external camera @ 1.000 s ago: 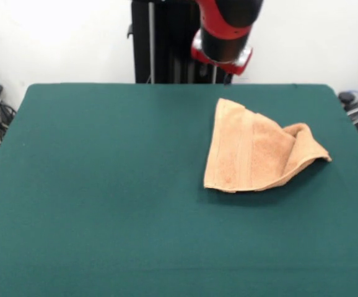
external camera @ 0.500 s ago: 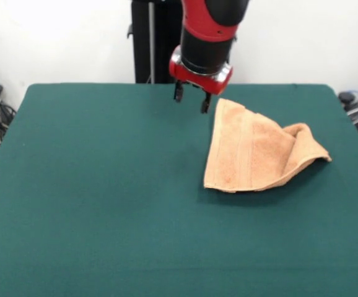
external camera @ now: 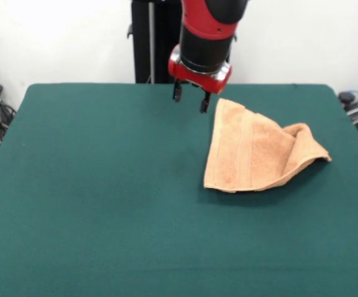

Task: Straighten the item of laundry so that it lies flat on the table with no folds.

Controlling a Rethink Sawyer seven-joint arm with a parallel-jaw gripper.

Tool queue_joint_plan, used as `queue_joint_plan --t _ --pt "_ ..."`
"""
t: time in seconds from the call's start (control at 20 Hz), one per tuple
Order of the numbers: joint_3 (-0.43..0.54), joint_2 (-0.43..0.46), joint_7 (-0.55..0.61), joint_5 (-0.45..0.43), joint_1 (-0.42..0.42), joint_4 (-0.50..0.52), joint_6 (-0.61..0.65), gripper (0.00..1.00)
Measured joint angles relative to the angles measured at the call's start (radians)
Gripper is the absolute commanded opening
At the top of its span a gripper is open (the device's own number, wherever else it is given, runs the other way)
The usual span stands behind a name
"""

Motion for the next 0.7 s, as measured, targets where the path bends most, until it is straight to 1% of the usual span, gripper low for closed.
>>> queue_joint_plan --t 0.35,0.45,0.5,0.7 --pt "0.004 -0.010 0.000 -0.027 0.000 0.018 -0.075 1.00" --pt "0.004 -0.019 0.000 -0.037 0.001 0.020 -0.113 1.00" --pt "0.004 -0.027 0.000 -0.051 0.002 0.020 -0.158 1.00" --pt "0.004 -0.042 0.000 -0.070 0.006 0.022 -0.234 1.00"
